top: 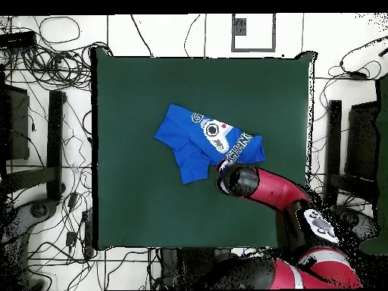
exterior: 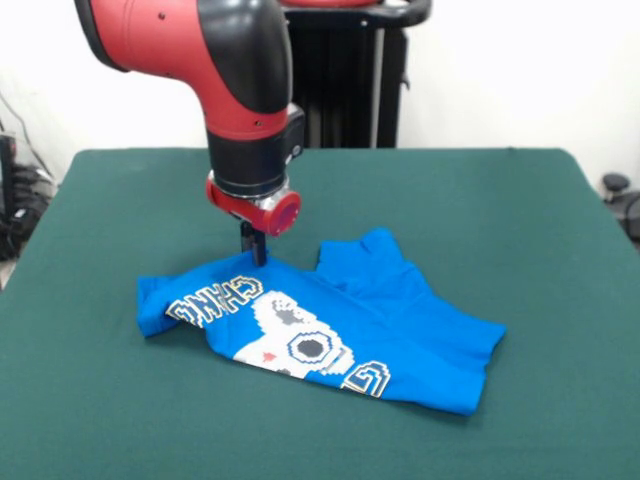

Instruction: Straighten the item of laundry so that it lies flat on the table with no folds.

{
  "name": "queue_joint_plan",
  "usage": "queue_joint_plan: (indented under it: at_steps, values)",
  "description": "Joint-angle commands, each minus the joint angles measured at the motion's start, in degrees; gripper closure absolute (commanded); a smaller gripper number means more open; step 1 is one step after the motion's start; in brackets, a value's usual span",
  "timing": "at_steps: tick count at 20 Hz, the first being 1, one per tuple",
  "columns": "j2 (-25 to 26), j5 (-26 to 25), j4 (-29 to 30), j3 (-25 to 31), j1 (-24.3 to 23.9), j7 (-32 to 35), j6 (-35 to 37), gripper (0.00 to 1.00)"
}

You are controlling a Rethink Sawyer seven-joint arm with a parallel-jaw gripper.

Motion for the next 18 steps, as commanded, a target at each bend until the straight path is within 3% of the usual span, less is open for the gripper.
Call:
queue_joint_plan:
  at_steps: [1, 18]
  values:
    - [1.63, 0.53, 4.64, 4.25, 1.14, 4.81, 1.63, 1.00]
    - [0.42, -0.09, 3.20, 4.89, 0.15, 2.33, 3.89, 1.00]
